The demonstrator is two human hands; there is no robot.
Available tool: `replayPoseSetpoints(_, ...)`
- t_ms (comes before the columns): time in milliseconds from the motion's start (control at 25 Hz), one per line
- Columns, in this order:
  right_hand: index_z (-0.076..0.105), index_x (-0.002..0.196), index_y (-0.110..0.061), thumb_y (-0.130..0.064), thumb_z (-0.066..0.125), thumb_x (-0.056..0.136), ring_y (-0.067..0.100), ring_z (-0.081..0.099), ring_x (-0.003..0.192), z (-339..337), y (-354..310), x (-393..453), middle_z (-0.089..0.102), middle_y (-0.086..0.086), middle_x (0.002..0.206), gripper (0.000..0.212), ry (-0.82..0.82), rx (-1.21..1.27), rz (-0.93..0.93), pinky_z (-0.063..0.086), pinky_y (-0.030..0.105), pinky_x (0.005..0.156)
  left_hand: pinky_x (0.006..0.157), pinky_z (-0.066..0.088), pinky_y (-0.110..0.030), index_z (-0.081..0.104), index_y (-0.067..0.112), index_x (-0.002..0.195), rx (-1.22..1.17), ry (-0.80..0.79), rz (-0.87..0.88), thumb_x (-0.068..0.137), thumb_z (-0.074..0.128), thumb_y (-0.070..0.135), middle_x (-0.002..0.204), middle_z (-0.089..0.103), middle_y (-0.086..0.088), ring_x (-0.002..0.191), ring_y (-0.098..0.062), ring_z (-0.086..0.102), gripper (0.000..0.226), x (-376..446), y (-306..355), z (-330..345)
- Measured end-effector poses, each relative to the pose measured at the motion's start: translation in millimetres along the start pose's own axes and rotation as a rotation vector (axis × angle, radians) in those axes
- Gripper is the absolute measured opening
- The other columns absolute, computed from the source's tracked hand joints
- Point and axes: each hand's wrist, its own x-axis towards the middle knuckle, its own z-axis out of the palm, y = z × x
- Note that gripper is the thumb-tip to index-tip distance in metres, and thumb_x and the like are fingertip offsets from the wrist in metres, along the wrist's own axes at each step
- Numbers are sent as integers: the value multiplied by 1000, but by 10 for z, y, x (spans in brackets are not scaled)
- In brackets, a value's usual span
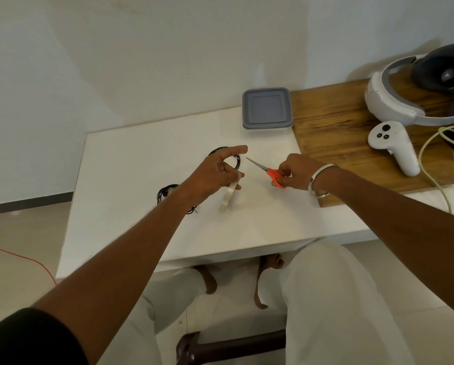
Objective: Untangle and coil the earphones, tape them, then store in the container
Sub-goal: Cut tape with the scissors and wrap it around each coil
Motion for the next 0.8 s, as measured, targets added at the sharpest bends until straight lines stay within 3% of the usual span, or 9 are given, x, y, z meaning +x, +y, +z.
replayPoseSetpoints(80, 68, 88, -7, -43, 61, 86, 20, 54, 72, -8, 52, -4, 62, 10, 86, 37, 27, -227, 74, 46, 28, 64, 82, 57, -27, 47, 19, 141, -75, -6, -9, 90, 59, -6, 92, 68, -8, 87, -17, 70, 58, 1, -17, 6)
replayPoseSetpoints(160, 64, 76, -7, -40, 61, 86, 19, 53, 65, 22, 68, 7, 58, 7, 73, 34, -2, -308, 151, 46, 26, 59, 92, 55, -33, 47, 22, 141, -112, -18, -13, 91, 61, -4, 85, 71, -7, 88, -16, 71, 58, 0, -30, 28)
replayPoseSetpoints(240, 56, 61, -10, -34, 65, 84, 15, 48, 55, 41, 56, 17, 54, 4, 61, 34, -29, -282, 198, 42, 24, 52, 90, 54, -25, 46, 22, 141, -109, -24, -2, 90, 62, -3, 104, 70, -5, 91, -12, 70, 59, -11, -23, 58)
replayPoseSetpoints(320, 65, 78, -7, -27, 68, 82, 20, 58, 67, 52, 61, 22, 64, 8, 78, 21, -13, -273, 192, 49, 28, 63, 83, 50, -11, 46, 21, 141, -83, -15, 17, 89, 63, -3, 134, 57, -1, 91, -7, 70, 60, -27, -1, 83)
replayPoseSetpoints(360, 64, 92, -5, -26, 69, 81, 23, 60, 78, 67, 61, 17, 64, 9, 90, 24, 44, -257, 167, 50, 30, 70, 81, 48, -7, 46, 20, 141, -77, -10, 18, 89, 63, -3, 141, 51, -1, 92, -7, 70, 60, -27, 2, 87)
replayPoseSetpoints(480, 56, 106, -14, -22, 71, 80, 21, 57, 89, 87, -52, -19, 50, 1, 104, 31, 172, 103, -64, 45, 26, 75, 81, 47, -5, 47, 21, 141, -93, -3, 19, 89, 65, 0, 142, 51, -2, 96, -9, 70, 59, -30, 19, 108)
replayPoseSetpoints(600, 58, 115, -21, -26, 65, 86, 14, 59, 86, 71, -272, -83, 58, -7, 106, 30, 25, 354, -243, 47, 23, 77, 92, 49, -17, 46, 21, 141, -113, 10, 28, 89, 65, 2, 137, 54, 8, 97, -12, 69, 59, -30, 19, 130)
replayPoseSetpoints(800, 68, 97, -13, -24, 69, 84, 10, 56, 52, 35, -286, -114, 64, -5, 67, 17, 50, 462, -165, 48, 19, 54, 90, 53, -24, 52, 23, 136, -134, 127, -9, 85, 71, 4, 121, 62, -14, 87, -9, 71, 58, -22, -11, 90)
